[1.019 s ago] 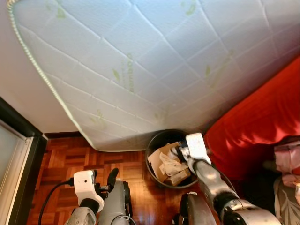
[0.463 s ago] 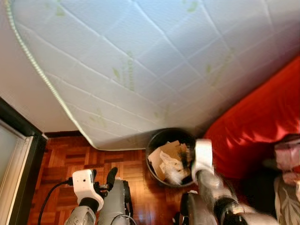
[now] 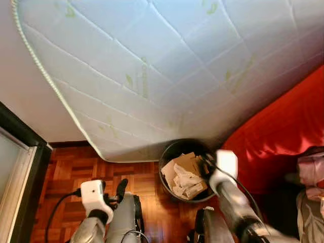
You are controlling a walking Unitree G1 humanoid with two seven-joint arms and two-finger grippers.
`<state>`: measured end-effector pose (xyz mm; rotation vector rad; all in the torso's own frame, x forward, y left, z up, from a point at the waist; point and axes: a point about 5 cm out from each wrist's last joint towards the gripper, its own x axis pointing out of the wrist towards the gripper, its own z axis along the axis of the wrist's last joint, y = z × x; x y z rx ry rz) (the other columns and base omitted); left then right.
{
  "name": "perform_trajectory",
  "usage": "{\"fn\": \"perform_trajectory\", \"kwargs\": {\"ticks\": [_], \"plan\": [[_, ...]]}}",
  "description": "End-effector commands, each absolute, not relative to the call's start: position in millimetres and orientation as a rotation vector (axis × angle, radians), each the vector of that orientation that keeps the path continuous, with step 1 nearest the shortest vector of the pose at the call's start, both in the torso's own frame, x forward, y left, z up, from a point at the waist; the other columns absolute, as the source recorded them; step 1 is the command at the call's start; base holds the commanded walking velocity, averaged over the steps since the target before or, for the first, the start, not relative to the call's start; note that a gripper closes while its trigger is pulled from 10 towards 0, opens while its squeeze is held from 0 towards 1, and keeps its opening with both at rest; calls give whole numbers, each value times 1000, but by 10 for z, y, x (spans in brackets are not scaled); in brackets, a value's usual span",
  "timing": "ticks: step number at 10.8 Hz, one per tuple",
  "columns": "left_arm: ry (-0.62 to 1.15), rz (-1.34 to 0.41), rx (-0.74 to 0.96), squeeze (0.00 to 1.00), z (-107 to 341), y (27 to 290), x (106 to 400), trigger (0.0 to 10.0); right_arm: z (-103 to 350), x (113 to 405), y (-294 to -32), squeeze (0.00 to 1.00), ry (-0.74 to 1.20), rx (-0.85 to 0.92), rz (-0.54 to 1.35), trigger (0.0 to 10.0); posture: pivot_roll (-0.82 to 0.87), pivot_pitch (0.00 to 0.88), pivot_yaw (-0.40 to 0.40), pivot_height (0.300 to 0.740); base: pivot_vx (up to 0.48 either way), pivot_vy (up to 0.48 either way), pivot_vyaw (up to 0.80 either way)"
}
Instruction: Clean up the room
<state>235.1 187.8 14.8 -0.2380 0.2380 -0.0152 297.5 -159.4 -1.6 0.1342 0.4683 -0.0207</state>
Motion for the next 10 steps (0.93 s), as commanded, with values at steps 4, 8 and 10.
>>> {"fn": "perform_trajectory", "kwargs": {"ticks": [4, 8, 10], "plan": [[349, 18, -213, 0, -106, 2002, 2347, 10000, -394, 2499, -1864, 0, 607, 133, -106, 10000, 147, 106, -38, 732, 0, 0, 0], [483, 22, -190, 0, -338, 2036, 2324, 10000, -543, 2272, -2010, 0, 699, 121, -182, 10000, 138, 0, -36, 740, 0, 0, 0], [575, 33, -176, 0, -459, 2030, 2256, 10000, -585, 2185, -2114, 0, 734, 116, -237, 10000, 112, 0, -25, 740, 0, 0, 0]]}}
